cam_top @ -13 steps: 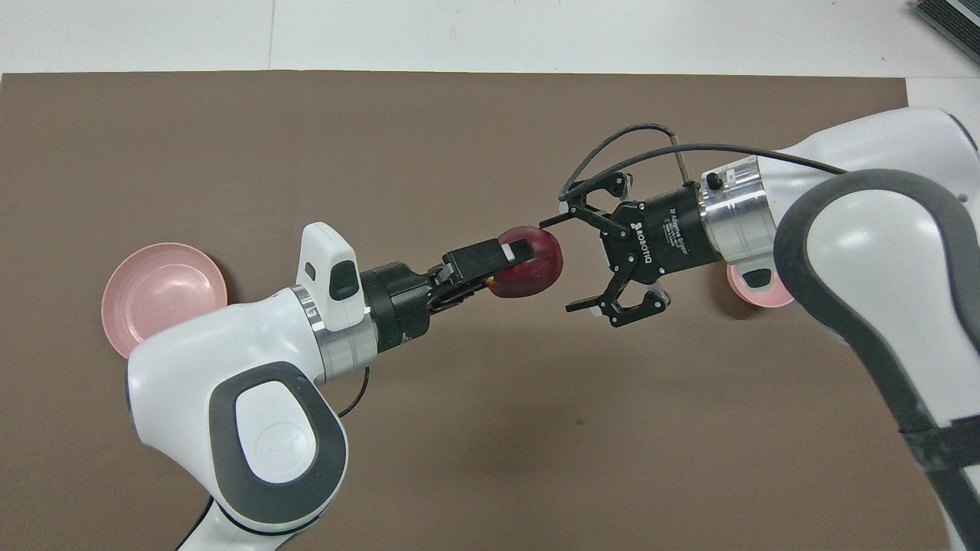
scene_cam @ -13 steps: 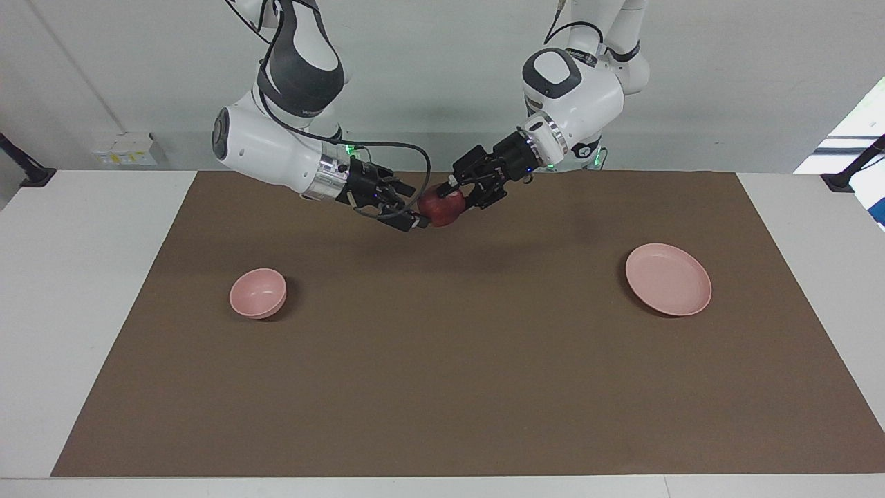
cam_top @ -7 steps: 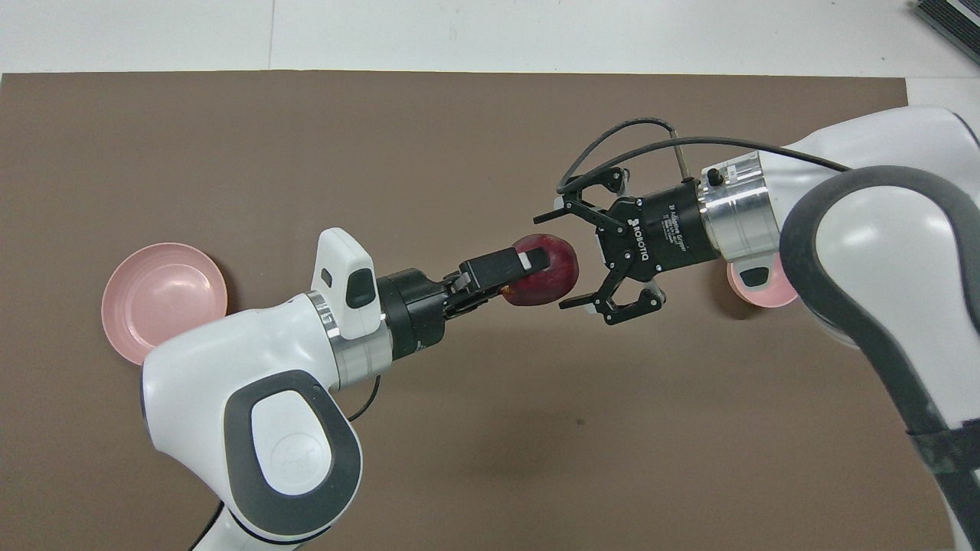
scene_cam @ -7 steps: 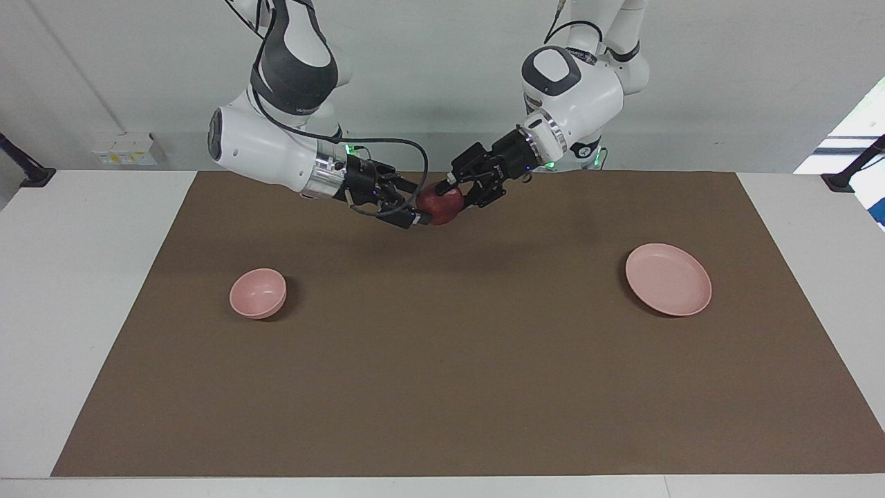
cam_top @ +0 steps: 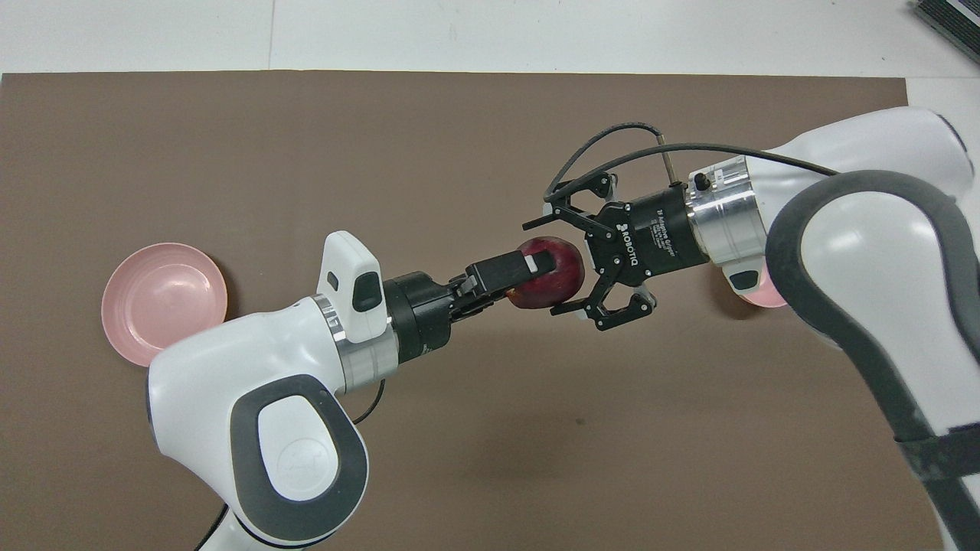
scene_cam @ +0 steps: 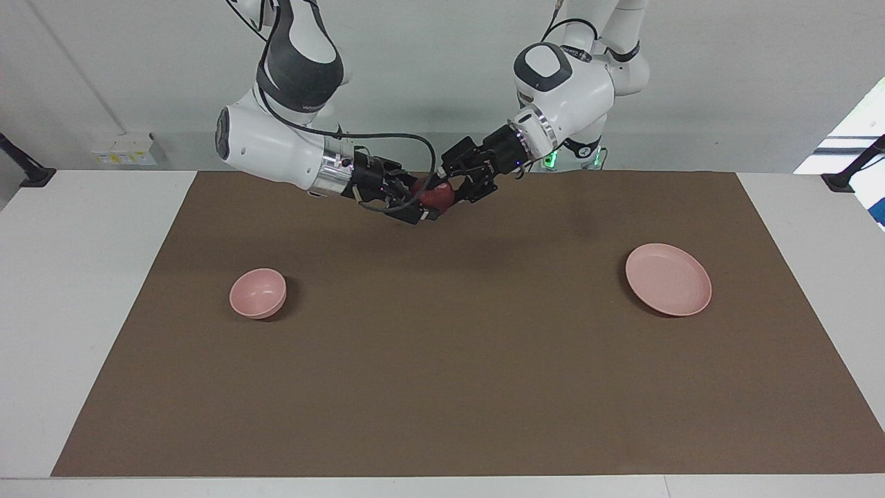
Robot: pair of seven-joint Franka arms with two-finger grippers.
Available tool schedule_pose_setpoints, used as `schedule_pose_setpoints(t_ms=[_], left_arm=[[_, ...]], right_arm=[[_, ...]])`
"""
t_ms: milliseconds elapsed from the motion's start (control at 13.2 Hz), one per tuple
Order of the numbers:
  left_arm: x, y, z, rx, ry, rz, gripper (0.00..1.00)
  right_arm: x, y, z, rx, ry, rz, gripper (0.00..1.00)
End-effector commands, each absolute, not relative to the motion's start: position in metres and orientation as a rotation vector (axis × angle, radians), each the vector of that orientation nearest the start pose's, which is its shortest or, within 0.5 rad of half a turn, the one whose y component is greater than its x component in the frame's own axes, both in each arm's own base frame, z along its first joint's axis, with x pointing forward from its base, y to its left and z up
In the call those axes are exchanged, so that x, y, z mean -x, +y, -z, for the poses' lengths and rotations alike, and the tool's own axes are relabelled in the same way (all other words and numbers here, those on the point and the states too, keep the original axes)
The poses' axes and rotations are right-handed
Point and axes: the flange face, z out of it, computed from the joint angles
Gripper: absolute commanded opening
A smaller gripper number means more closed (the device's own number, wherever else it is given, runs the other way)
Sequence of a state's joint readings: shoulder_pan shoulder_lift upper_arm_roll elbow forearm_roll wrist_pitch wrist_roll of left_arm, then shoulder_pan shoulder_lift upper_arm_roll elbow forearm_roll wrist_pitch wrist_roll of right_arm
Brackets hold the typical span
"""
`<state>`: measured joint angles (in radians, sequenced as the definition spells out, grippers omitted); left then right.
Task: Move apple from plate to bowl
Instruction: 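Close the right gripper around the apple held by the left gripper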
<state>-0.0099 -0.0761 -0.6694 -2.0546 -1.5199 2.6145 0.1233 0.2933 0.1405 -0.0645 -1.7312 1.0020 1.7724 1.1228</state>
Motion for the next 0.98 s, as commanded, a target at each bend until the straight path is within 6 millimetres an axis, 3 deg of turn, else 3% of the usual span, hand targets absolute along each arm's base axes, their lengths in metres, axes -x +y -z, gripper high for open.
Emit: schedule_pose_setpoints(t_ms=[0, 76, 151, 227, 303, 606, 681, 757, 833, 908], left_arm=[[-0.454, -0.350, -0.525, -1.940, 0.369, -0.209, 0.00], [-0.454, -0.350, -0.525, -1.940, 0.369, -0.209, 0.00], [-0.454, -0.350, -0.525, -1.940, 0.371, -0.208, 0.00], [-0.453, -0.350, -0.524, -1.941, 0.372, -0.207, 0.00], [-0.453, -0.350, -0.524, -1.942, 0.370, -0.207, 0.00], [-0.454, -0.349, -0.524, -1.942, 0.372, -0.208, 0.00], [-0.455, -0.348, -0.524, -1.941, 0.373, -0.211, 0.07], [-0.455, -0.348, -0.523, -1.941, 0.376, -0.209, 0.24], [-0.456, -0.349, -0.524, -1.941, 0.372, -0.208, 0.53], [-0.458, -0.349, -0.526, -1.945, 0.357, -0.219, 0.89]], right_arm=[[-0.571, 0.216, -0.523, 1.932, 1.243, -0.843, 1.00], [-0.571, 0.216, -0.523, 1.935, 1.241, -0.843, 0.81], [-0.571, 0.216, -0.523, 1.938, 1.239, -0.843, 0.47], [-0.571, 0.216, -0.523, 1.939, 1.237, -0.848, 0.05], [-0.570, 0.217, -0.523, 1.941, 1.237, -0.853, 0.00], [-0.575, 0.204, -0.523, 1.934, 1.247, -0.851, 0.00], [-0.575, 0.204, -0.523, 1.936, 1.244, -0.856, 0.00], [-0.575, 0.201, -0.525, 1.935, 1.244, -0.850, 0.00], [-0.575, 0.198, -0.526, 1.941, 1.248, -0.840, 0.00], [-0.575, 0.197, -0.528, 1.945, 1.248, -0.836, 0.00]])
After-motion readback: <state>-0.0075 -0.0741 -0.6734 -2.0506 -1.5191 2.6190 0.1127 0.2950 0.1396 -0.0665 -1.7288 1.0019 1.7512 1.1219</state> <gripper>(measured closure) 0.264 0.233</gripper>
